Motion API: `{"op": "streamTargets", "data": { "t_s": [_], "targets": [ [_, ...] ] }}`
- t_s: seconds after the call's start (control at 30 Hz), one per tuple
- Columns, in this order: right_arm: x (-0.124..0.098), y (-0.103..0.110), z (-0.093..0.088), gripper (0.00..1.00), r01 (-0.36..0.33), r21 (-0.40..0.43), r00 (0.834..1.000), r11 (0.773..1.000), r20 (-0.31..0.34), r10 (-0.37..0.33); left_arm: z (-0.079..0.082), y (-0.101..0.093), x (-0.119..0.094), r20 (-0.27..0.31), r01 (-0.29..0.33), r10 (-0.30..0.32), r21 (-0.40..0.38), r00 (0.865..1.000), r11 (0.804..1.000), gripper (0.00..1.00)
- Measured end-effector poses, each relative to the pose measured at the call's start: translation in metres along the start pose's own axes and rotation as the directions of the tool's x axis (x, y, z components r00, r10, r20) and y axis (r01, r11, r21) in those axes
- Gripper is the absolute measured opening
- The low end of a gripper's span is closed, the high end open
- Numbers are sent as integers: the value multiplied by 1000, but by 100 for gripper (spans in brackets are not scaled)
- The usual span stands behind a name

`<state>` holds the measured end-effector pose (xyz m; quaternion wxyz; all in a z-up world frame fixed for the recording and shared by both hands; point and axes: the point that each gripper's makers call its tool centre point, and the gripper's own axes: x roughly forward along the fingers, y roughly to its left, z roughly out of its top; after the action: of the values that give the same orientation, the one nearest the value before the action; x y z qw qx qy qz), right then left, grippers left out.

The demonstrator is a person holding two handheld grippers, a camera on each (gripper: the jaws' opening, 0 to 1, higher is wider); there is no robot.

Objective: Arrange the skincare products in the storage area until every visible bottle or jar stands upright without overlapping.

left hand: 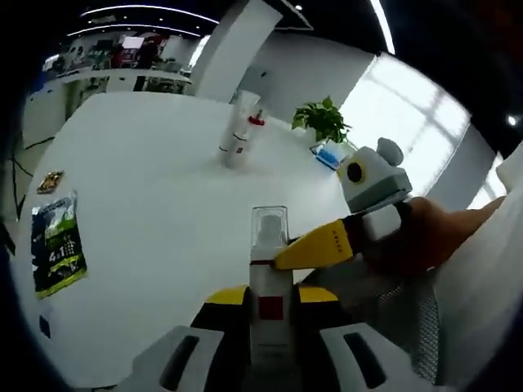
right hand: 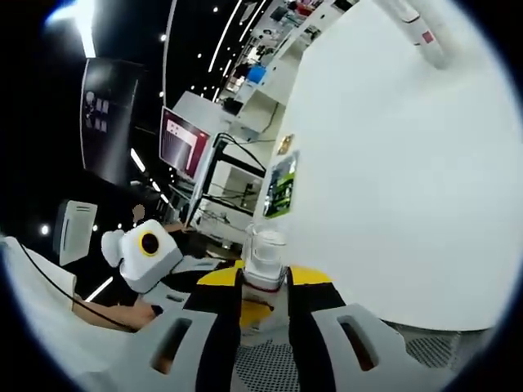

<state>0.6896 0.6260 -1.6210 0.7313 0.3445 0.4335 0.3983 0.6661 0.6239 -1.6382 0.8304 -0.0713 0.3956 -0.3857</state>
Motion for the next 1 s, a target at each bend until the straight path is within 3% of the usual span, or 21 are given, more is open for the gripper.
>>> {"op": "streamTargets", "data": {
  "t_s": [0.1, 0.3, 0.63, 0.77, 1.0],
  "targets": [
    [0, -2, -2, 18, 9, 9, 1000, 1000, -9, -9, -2, 0, 1, -12, -28, 29, 60, 1000, 998, 20],
    [-2, 0, -1, 17, 7, -18, 1000, 1000, -7, -7, 0, 0, 1, -6, -21, 22, 67, 1000, 998, 20],
    [-4, 3, 3, 17, -25, -13, 1000, 1000, 17, 25, 4, -5, -2, 30, 96, -94, -98, 995, 990, 21],
    [-5, 7, 4, 16, -42, -17, 999, 999, 23, 43, 4, -12, -3, 40, 167, -163, -194, 986, 967, 23],
    [-8, 14, 10, 16, -84, -10, 995, 996, 61, 84, 12, -12, -7, 91, 217, -200, -263, 976, 940, 23]
  ]
}}
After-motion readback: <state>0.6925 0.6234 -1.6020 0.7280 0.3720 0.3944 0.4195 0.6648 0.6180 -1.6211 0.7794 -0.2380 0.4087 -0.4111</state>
